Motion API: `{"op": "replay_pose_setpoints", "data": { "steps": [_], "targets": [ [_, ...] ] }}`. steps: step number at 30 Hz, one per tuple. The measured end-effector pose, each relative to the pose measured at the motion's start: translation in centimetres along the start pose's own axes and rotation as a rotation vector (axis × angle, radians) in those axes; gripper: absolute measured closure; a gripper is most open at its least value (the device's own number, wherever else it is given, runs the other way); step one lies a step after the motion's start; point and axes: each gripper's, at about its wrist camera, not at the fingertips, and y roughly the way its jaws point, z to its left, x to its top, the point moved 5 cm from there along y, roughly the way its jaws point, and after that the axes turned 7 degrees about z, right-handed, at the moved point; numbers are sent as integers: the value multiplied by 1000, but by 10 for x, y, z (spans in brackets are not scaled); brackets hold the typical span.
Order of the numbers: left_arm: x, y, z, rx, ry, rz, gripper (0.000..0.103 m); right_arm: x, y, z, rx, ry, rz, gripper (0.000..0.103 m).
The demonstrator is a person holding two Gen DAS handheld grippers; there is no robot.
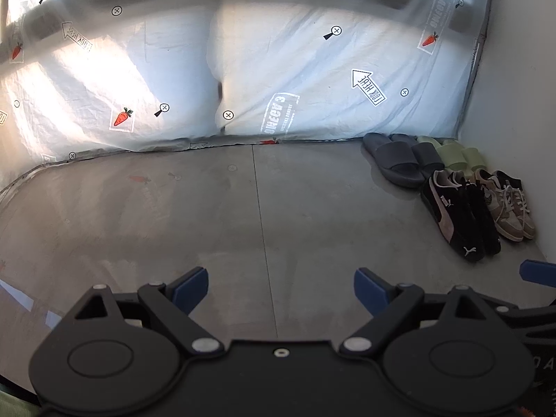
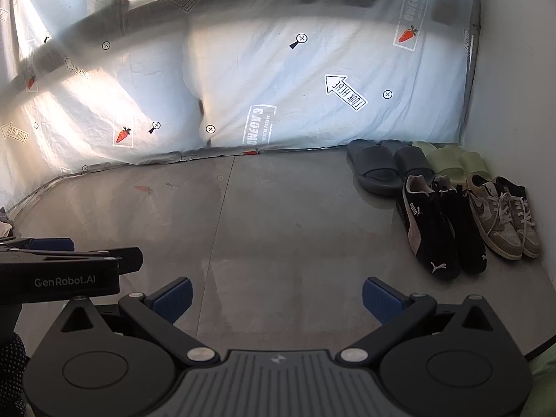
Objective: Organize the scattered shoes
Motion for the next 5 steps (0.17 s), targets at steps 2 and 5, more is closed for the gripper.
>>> {"op": "replay_pose_setpoints", "data": {
  "steps": [2,5],
  "targets": [
    [0,-1,1,2,-3,-3,12,0,-1,1,3,-6,-2,0],
    [0,-2,1,6,-4,-3,12,0,-1,3,7,-15,-3,0]
  ]
}}
